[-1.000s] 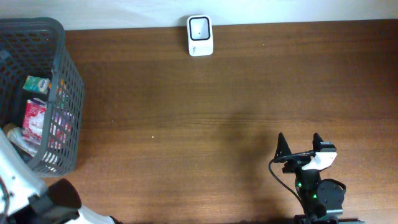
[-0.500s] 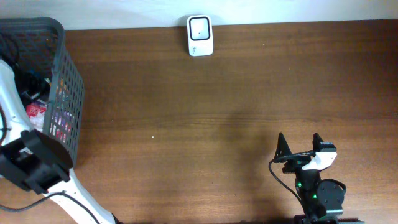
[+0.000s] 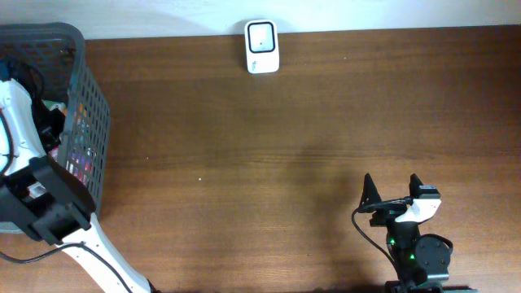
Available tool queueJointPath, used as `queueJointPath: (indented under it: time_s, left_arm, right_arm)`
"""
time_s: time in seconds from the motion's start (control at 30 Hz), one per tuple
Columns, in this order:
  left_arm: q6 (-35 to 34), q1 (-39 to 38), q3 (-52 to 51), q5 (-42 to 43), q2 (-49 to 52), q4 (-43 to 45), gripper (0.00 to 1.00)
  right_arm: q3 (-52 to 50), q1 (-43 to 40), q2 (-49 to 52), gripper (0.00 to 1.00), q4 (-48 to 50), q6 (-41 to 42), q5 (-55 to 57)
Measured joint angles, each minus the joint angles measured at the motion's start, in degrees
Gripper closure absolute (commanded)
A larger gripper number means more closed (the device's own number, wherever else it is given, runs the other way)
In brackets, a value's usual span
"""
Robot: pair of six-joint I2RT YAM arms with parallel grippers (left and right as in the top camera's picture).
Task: Scan the item barcode
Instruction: 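Reach the left gripper into the basket and grasp the purple-red tissue pack, then carry the tissue pack to the table center and release it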
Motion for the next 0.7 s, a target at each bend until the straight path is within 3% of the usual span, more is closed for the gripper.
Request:
queueJointPath:
  time_s: [0.2, 0.37, 0.57, 0.7]
  left_arm:
    - [0.37, 0.44, 3.39, 0.5, 0.33, -3.02, 1.0]
    - [0.35, 3.8, 24.96, 6.05, 0.7, -7.72, 1.0]
    - [-7.3, 5.31, 44.35, 11.96, -10.62, -6.71, 1.0]
    - [-9.09, 5.31, 51.78, 20.72, -20.06, -5.57, 1.0]
  right_arm:
    - [-0.02, 0.0, 0.0, 0.01, 0.0, 0.02, 0.0]
    - [-0.02, 0.0, 0.0, 0.01, 0.0, 0.02, 0.0]
    - [-0.02, 0.0, 0.0, 0.01, 0.0, 0.0, 0.0]
    - [-0.02, 0.0, 0.0, 0.01, -0.02, 0.0, 0.0]
